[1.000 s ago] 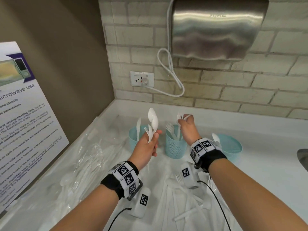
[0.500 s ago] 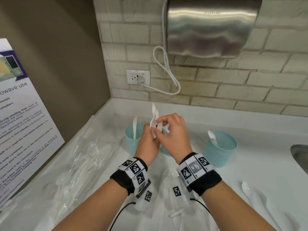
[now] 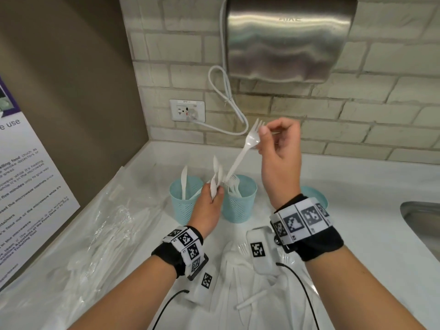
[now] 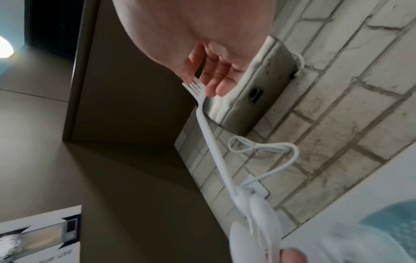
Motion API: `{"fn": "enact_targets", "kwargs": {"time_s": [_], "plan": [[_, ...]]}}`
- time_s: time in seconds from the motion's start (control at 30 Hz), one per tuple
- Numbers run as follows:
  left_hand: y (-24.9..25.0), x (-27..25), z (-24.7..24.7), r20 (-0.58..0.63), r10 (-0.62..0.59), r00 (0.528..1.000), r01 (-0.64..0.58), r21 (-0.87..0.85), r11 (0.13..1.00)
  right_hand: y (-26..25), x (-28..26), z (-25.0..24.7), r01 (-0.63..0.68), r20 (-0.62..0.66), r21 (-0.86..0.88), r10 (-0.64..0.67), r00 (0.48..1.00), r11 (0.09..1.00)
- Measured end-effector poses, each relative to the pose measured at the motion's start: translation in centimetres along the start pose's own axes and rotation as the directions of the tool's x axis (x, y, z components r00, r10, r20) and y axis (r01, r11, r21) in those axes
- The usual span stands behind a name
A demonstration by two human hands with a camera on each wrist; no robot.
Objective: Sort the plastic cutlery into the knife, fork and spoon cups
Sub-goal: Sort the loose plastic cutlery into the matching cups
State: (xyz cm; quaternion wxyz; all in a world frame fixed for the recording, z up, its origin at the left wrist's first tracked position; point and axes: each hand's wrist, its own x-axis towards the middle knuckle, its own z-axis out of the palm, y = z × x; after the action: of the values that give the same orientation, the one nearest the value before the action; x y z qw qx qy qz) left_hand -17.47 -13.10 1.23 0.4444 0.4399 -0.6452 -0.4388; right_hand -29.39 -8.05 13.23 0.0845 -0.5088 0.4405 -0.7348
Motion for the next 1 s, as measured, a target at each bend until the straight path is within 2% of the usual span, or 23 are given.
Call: {"fn": "enact_targets", "kwargs": {"time_s": [0.1, 0.2, 0.27, 0.37, 0.5, 0.57, 0.6, 0.67, 0.73, 0.87, 1.0], "plan": [[-0.4, 0.1, 0.1, 0.016, -0.007, 1.0, 0.007, -0.016, 1.0, 2.6, 0.5, -0.6, -0.009, 0.024, -0.15, 0.012, 1.0, 0.989], [-0.4, -0.1, 0.4, 0.093, -0.022, 0.995, 0.029, -0.069, 0.997, 6.5, -0.5, -1.0, -0.077, 0.126, -0.354, 0.129, 0.984, 0.932], [-0.7, -0.3, 0.5, 0.136, 0.01, 0.991, -0.002, -0.052, 0.999, 8.5, -1.7, -1.2, -0.137, 0.162, -0.427, 0.225, 0.961, 0.894], [-1.1, -0.6, 0.8, 0.162, 0.075, 0.984, -0.083, 0.043, 0.996, 8.5, -3.1, -1.5, -0.239, 0.195, -0.416, 0.343, 0.919, 0.877], [0.6, -1.4, 1.6, 0.223, 0.092, 0.97, -0.093, -0.008, 0.996, 6.5, -4.3, -1.6, -0.289, 0.419, -0.375, 0.439, 0.794, 0.881], [1.3, -1.8, 1.9, 0.259, 0.08, 0.963, -0.075, -0.026, 0.997, 6.4, -4.8, -1.7, -0.362, 0.46, -0.349, 0.495, 0.737, 0.864], [1.6, -1.9, 2.0, 0.273, 0.075, 0.959, -0.073, -0.019, 0.997, 6.4, -5.0, -1.8, -0.399, 0.463, -0.315, 0.506, 0.728, 0.861], [2.2, -2.3, 2.4, 0.293, 0.087, 0.952, -0.099, 0.028, 0.995, 6.9, -5.7, -2.0, -0.411, 0.457, -0.252, 0.482, 0.747, 0.876], [2.7, -2.5, 3.0, 0.313, 0.098, 0.945, -0.121, 0.057, 0.991, 7.1, -6.1, -2.5, -0.357, 0.442, -0.288, 0.454, 0.774, 0.889], [3.4, -3.1, 4.0, 0.387, 0.042, 0.921, -0.095, 0.118, 0.988, 6.9, -6.0, -3.9, -0.312, 0.376, -0.335, 0.43, 0.821, 0.889], [2.9, -3.8, 4.4, 0.377, -0.031, 0.926, -0.051, 0.208, 0.977, 5.5, -4.1, -6.6, -0.322, 0.286, -0.305, 0.409, 0.867, 0.896]]}}
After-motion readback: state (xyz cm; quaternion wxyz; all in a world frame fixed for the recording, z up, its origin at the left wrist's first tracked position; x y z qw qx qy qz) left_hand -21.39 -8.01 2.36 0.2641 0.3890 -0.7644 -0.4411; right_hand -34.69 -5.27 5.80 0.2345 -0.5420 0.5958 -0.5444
